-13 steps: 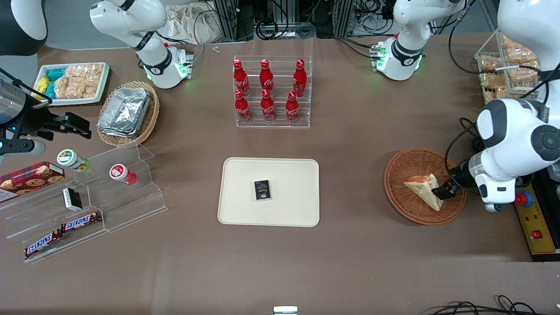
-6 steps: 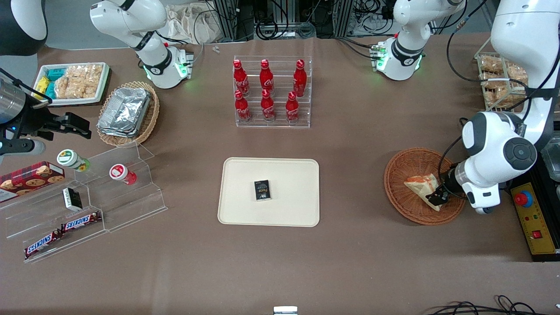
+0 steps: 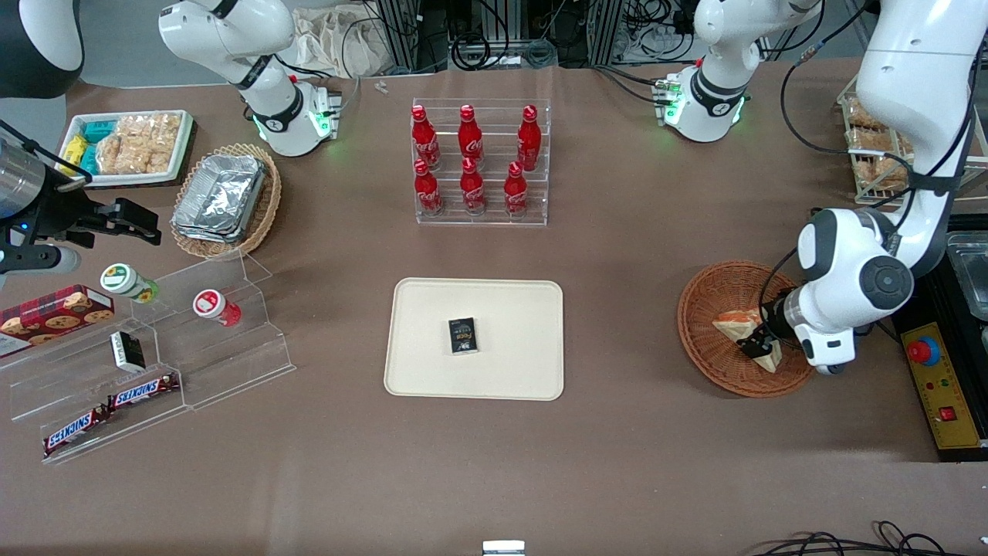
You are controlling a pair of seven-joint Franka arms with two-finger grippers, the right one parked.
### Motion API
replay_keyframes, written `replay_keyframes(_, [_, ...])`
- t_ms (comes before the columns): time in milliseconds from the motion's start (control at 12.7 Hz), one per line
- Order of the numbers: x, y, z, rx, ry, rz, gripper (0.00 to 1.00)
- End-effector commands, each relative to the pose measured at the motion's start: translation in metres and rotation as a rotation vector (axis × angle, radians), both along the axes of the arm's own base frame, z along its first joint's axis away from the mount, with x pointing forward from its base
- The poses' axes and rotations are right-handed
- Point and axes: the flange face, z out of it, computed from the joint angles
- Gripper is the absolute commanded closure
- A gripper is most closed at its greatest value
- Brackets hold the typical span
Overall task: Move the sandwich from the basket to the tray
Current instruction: 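Close the left gripper on the triangular sandwich, then lift the sandwich and carry it over the cream tray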
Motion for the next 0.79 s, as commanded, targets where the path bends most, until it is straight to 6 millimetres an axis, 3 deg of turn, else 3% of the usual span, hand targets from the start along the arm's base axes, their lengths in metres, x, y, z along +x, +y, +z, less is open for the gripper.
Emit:
replay_keyframes(0, [0.0,-0.003,-0.017,0.014,-0.006,-0.011,0.01])
replay_keyframes(79, [0.007,-0.002,-0.014,0.017,-0.02,0.019,0.2])
replay_keyframes(237, [0.018,-0.01,-0.003,0.02,-0.048,0.092,0.88])
replay_keyframes(316, [0.019,-0.016,-0.009,0.022,-0.042,0.088,1.0])
replay_keyframes(474, [0.026,-0.024,-0.004,0.051,-0.059,0.084,1.0])
replay_keyframes(711, [0.043,-0.032,0.03,0.131,-0.088,-0.005,1.0])
